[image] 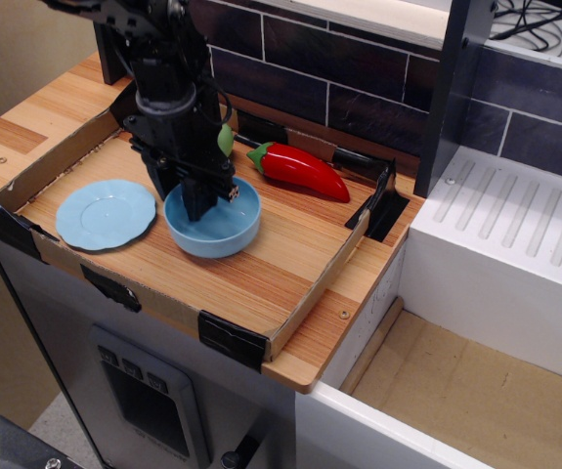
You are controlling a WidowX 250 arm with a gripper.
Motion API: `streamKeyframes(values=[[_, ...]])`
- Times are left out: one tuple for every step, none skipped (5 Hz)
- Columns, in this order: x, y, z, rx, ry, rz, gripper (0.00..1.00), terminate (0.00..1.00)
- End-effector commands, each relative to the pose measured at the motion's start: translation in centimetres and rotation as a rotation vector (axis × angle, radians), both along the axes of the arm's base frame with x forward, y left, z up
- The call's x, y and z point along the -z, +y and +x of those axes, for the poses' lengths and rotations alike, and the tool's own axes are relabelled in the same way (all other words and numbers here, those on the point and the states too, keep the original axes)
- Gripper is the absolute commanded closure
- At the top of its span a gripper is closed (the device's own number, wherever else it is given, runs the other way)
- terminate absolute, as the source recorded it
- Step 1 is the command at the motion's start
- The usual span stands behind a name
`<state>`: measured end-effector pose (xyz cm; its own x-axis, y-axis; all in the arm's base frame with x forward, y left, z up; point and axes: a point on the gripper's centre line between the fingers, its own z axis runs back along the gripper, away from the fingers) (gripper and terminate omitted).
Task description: Put bowl on plate
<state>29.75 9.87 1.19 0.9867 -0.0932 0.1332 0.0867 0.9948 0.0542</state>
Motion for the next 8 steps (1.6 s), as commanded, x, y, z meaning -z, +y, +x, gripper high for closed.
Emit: streamKeyframes(values=[[-2.3, 1.3, 0.4, 0.053, -0.02, -0.034, 1.0, 0.0], [-4.0, 2.3, 0.0, 0.039, -0.078, -0.054, 1.0, 0.0], [-5.9, 4.7, -0.7, 0.014, -0.102, -0.092, 1.0, 0.0], [-6.9, 7.5, -1.5, -0.008, -0.138, -0.076, 1.0, 0.0], [-6.6, 10.0, -2.2, -0.04, -0.145, -0.05, 1.0, 0.0], [-5.1, 11.4, -2.9, -0.058, -0.1, -0.025, 1.0, 0.0], [-4.2, 11.8, -3.3, -0.047, -0.074, -0.005, 1.0, 0.0], [-3.0, 11.4, -3.5, -0.052, -0.054, -0.019, 1.0, 0.0]])
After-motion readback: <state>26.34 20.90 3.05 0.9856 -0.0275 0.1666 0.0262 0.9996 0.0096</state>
